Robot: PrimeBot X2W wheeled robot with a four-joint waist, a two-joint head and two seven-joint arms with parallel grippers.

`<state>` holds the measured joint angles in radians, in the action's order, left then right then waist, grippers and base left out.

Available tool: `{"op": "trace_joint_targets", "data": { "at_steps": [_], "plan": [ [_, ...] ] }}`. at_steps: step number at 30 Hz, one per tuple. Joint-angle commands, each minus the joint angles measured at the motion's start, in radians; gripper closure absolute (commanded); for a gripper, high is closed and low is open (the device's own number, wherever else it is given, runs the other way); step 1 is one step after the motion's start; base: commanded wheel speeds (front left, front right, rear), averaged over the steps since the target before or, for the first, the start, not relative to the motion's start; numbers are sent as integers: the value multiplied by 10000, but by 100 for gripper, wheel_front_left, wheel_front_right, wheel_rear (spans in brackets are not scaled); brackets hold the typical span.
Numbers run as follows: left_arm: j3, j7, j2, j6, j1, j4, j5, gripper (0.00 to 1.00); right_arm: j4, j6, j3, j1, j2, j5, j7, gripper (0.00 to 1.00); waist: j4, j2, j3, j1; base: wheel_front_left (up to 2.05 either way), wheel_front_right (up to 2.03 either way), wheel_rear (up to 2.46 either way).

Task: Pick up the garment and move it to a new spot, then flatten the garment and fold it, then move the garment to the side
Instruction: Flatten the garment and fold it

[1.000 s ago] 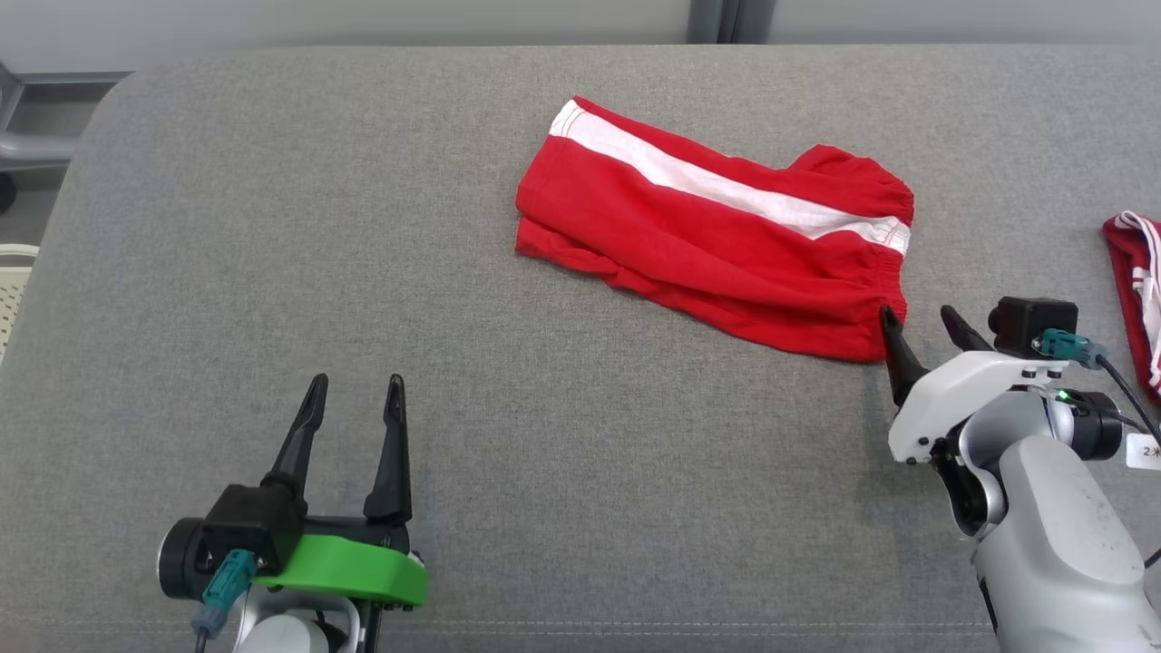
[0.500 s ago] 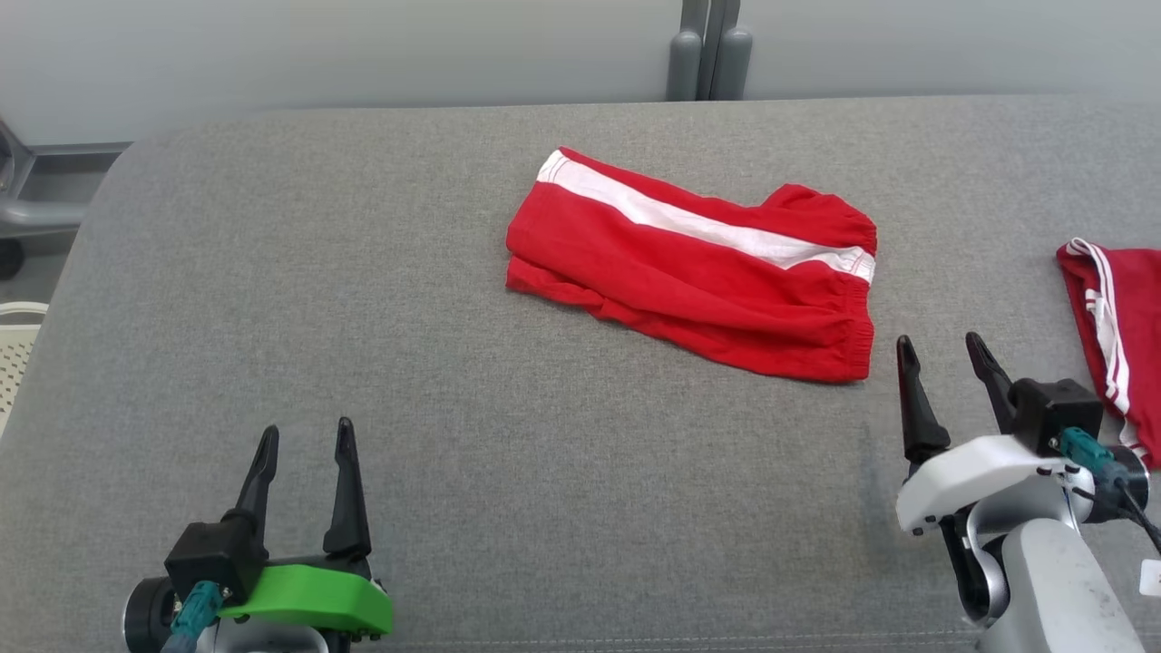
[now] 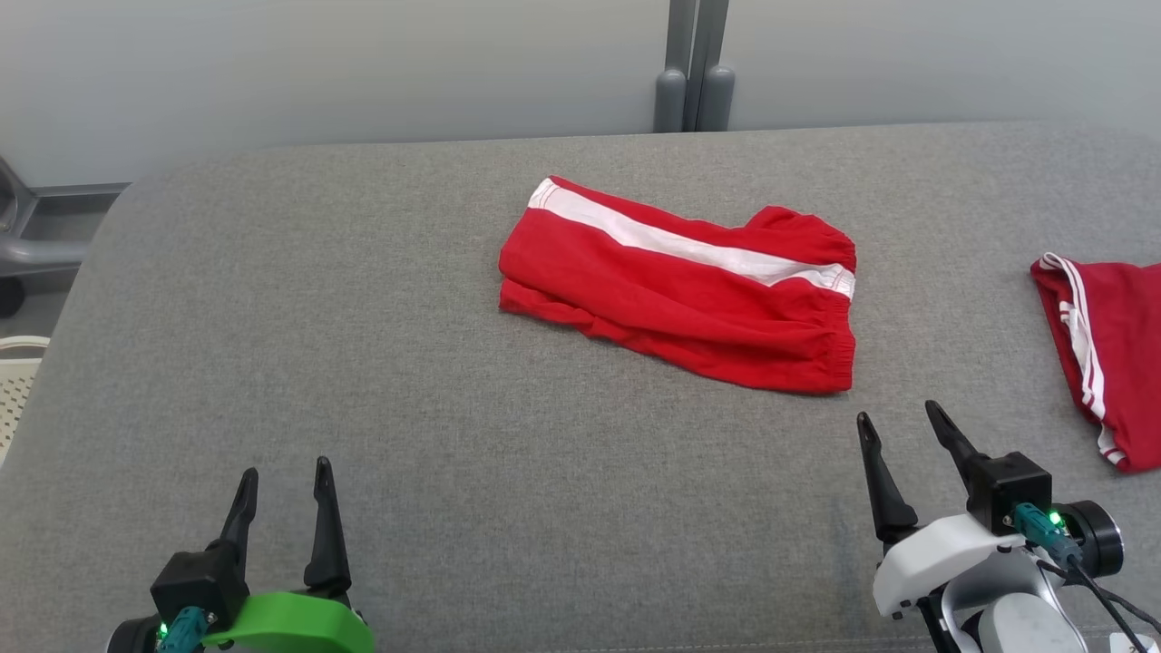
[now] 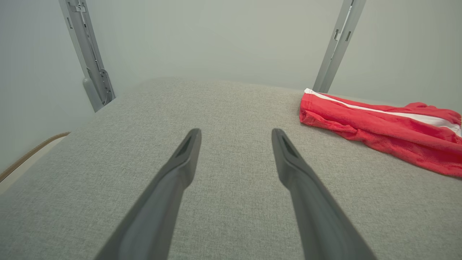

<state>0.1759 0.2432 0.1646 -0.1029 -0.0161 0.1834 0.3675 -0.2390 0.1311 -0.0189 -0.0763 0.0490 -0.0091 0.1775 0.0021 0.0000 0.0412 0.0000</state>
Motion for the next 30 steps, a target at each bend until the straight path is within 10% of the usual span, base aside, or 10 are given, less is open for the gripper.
{"op": "trace_joint_targets", "data": {
  "at_steps": [1,30],
  "plan": [
    [-23,-14,61,-53,-158,-7,19,0,100,-10,8,165,31,76,-59,0,-48,0,16,0,0,0,0],
    [21,-1525,858,853,4006,2417,500,0,864,-10,1160,-607,21,571,191,0,-2308,0,2088,0,0,0,0]
  ]
}}
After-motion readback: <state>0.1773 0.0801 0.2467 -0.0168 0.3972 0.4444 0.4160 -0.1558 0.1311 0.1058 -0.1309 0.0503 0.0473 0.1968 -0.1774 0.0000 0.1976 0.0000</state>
